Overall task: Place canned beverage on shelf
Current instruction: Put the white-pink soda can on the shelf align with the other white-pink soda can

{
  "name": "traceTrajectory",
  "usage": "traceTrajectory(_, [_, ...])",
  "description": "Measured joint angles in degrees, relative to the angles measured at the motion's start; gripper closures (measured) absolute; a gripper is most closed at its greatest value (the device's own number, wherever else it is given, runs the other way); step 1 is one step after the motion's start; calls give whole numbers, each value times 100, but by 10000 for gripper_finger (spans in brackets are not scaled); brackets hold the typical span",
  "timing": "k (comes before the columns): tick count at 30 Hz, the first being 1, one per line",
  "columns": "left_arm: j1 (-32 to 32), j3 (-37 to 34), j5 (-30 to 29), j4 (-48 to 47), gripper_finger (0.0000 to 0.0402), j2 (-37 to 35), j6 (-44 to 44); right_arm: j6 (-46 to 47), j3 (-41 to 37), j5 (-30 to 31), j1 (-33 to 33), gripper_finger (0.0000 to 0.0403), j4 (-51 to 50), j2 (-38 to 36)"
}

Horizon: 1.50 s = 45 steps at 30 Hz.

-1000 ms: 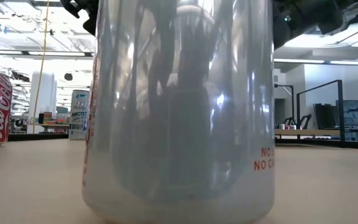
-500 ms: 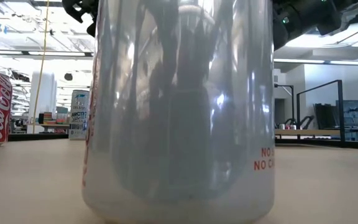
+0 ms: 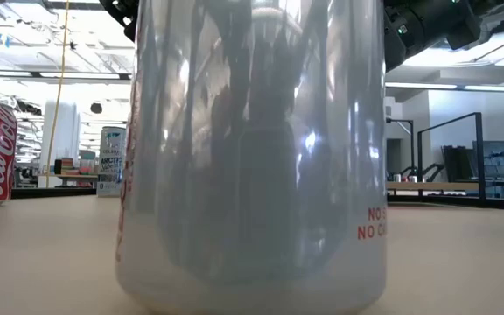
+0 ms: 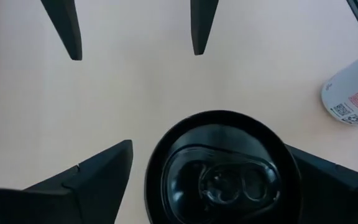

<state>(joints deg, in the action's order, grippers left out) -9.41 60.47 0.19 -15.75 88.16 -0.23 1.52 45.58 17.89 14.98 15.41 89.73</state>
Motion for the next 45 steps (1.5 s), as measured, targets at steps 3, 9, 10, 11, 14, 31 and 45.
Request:
traceTrajectory(3, [0, 60, 2, -73, 49, 0, -2, 0, 0, 0, 0, 20, -7, 1])
traceTrajectory(9, [0, 444, 5, -614, 48, -2, -14, 0, 0, 0, 0, 20, -18, 2])
traceTrajectory(10, [0, 524, 4, -750, 48, -2, -43, 0, 0, 0, 0, 20, -16, 2])
traceTrajectory(11, [0, 596, 4, -858, 48, -2, -63, 0, 0, -1, 0, 20, -17, 2])
traceTrajectory(14, [0, 769, 4, -1230, 48, -4, -139, 2, 0, -2, 2, 20, -18, 2])
traceTrajectory(31, [0, 1478, -5, -2607, 47, -94, -266, 4, 0, -7, 4, 20, -38, 4])
traceTrajectory(45, [-5, 849, -691, -1826, 47, -1401, -385, 59, 0, -72, 42, 20, -98, 4])
